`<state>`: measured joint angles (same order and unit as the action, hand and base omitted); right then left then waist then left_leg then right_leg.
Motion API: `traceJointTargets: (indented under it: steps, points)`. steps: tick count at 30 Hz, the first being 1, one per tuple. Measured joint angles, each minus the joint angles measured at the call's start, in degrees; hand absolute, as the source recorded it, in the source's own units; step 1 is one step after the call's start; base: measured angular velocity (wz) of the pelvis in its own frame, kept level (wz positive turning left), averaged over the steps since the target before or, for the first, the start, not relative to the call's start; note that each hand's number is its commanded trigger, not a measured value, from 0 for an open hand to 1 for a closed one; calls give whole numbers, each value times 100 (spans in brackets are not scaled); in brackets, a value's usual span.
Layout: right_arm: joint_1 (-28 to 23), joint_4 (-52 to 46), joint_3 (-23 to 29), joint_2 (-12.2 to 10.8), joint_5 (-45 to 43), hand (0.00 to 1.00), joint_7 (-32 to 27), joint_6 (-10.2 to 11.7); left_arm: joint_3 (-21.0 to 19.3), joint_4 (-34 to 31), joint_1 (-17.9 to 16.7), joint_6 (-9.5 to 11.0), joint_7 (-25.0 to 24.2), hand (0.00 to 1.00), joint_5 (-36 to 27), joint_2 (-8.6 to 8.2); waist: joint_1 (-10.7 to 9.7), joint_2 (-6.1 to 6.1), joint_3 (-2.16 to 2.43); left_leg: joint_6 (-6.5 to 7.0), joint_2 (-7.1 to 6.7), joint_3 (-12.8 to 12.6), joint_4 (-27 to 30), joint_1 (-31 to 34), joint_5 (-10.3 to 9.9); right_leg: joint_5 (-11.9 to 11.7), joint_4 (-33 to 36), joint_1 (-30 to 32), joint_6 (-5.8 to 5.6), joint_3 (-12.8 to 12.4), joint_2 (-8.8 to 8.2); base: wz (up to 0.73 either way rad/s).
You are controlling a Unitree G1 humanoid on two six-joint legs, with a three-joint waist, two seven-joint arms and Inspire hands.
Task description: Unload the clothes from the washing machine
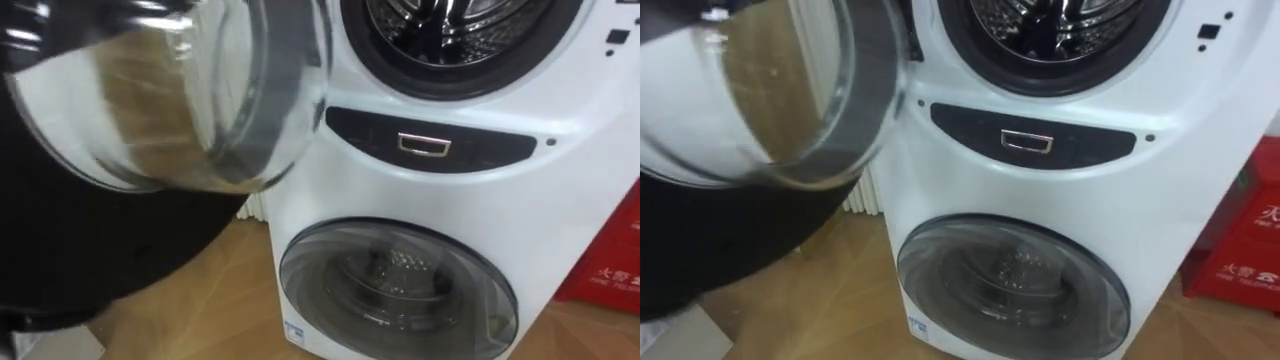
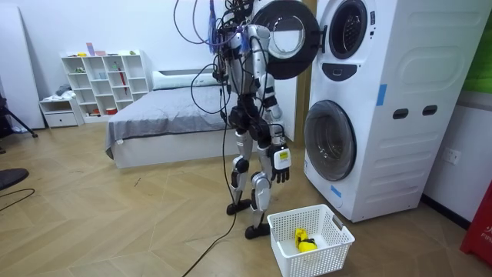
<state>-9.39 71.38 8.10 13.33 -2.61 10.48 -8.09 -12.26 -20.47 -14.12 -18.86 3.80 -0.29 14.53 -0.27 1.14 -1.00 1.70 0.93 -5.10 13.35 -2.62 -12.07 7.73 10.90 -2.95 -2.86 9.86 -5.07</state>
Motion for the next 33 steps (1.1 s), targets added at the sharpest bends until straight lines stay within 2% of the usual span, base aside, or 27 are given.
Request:
traceJointTargets:
  steps: [2, 4, 5, 6, 7, 8, 9, 11, 14, 16, 19, 21, 22, 24, 27, 30, 31, 32, 33]
  points:
    - [31, 24, -79, 0, -4, 0, -39, -5, 365, 0, 0, 12, -236, 0, 40, 10, -147, 5, 2, 1, 3, -32, 2, 1, 1, -4, -8, 11, -5, -21, 3, -12]
    - [131, -5, -173, 1, 3, 0, -110, 3, 851, -2, 6, 120, -673, 0, 240, 22, -316, 21, 48, 0, 15, -175, 0, 5, 0, -37, -7, 86, 17, -57, 10, -30]
    - [154, -8, -193, 2, -9, 0, -112, 4, 974, -14, 10, 162, -775, 0, 303, 27, -386, 26, 51, -1, 9, -203, -2, 1, -1, -48, -6, 100, 19, -85, 21, -27]
    - [186, -8, -197, 6, -9, 0, -92, 27, 1242, -48, 76, 179, -996, 0, 461, 33, -547, 41, 62, -4, 6, -230, -12, -22, 2, -49, 1, 116, 21, -127, 32, -24]
    - [205, -9, -204, 14, 34, 0, -70, 71, 1570, -49, 245, 181, -1214, 0, 506, 70, -619, 64, 79, -5, 13, -290, -45, -24, 1, -50, 13, 174, 22, -196, 49, -25]
    - [227, 1, -227, 20, 59, 0, -57, 96, 1690, -58, 306, 150, -1239, 0, 521, 63, -664, 77, 87, -7, 19, -312, -58, -20, 2, -59, 40, 192, 31, -205, 53, -23]
    - [243, 32, -254, 17, 132, 0, -47, 133, 1715, -114, 311, 145, -1284, 0, 554, -4, -742, 77, 76, -10, 25, -337, -65, -26, 3, -58, 86, 224, 33, -194, 60, -14]
    - [274, 54, -390, 21, 157, 0, -33, 134, 1928, -319, 357, 146, -1411, 0, 567, 76, -758, 55, 62, -15, 33, -369, -107, -77, 0, -57, 82, 215, 33, -193, 69, -9]
    - [540, 302, -568, 18, 158, 0, -32, 241, 2354, -355, 900, 152, -1742, 0, 777, 77, -874, 34, 35, -16, 25, -381, -182, -116, -3, -57, 57, 189, 32, -176, 67, -3]
    - [612, 298, -692, 24, 144, 0, -68, 247, 2916, -376, 1603, 361, -2101, 0, 773, 155, -947, 44, 28, -15, 27, -426, -220, -87, -5, -74, -24, 172, 28, -182, 71, -8]
    - [667, 282, -798, 26, 171, 0, -187, 281, 3635, -379, 2209, 576, -2414, 0, 800, 77, -1123, 140, 35, -43, 50, -532, -274, -142, -24, -73, -39, 198, 27, -262, 115, -20]
    - [688, 256, -856, 48, 181, 0, -235, 331, 3897, -344, 2376, 656, -2610, 0, 880, 26, -1244, 190, 2, -64, 71, -615, -307, -212, -38, -73, -40, 199, 27, -367, 152, -40]
    - [689, 249, -882, 67, 185, 0, -237, 336, 4017, -305, 2445, 662, -2755, 0, 933, 20, -1294, 237, 4, -71, 88, -696, -303, -246, -43, -73, -35, 217, 27, -447, 177, -43]
    - [707, 248, -917, 80, 187, 0, -244, 335, 4051, -267, 2449, 662, -2948, 0, 948, 30, -1366, 262, -5, -72, 97, -741, -296, -284, -42, -65, -28, 233, 40, -507, 194, -38]
    - [688, 248, -954, 74, 242, 0, -229, 308, 4053, 12, 2449, 655, -3096, 0, 883, 15, -1390, 231, -21, -72, 127, -837, -296, -314, -42, -44, -21, 253, 73, -518, 222, -16]
    - [657, 246, -964, 48, 321, 0, -235, 297, 4011, 793, 2364, 674, -3100, 0, 880, -106, -1345, 169, -58, -75, 136, -857, -300, -353, -40, -22, -11, 271, 103, -514, 233, -2]
    - [624, 238, -940, 3, 321, 0, -256, 296, 3877, 1253, 2121, 725, -3075, 0, 882, -156, -1327, 125, -63, -76, 140, -871, -312, -401, -40, 22, 6, 261, 123, -514, 236, -4]
    - [614, 215, -905, -24, 320, 0, -286, 294, 3803, 1493, 1957, 751, -3027, 0, 887, -172, -1318, 104, -43, -78, 145, -882, -317, -416, -42, 35, 15, 259, 132, -523, 245, -17]
    - [551, 144, -875, -66, 304, 0, -307, 268, 3619, 2041, 1530, 834, -2892, 0, 961, -174, -1234, 41, -19, -93, 153, -891, -343, -464, -33, 60, 77, 272, 157, -540, 254, -25]
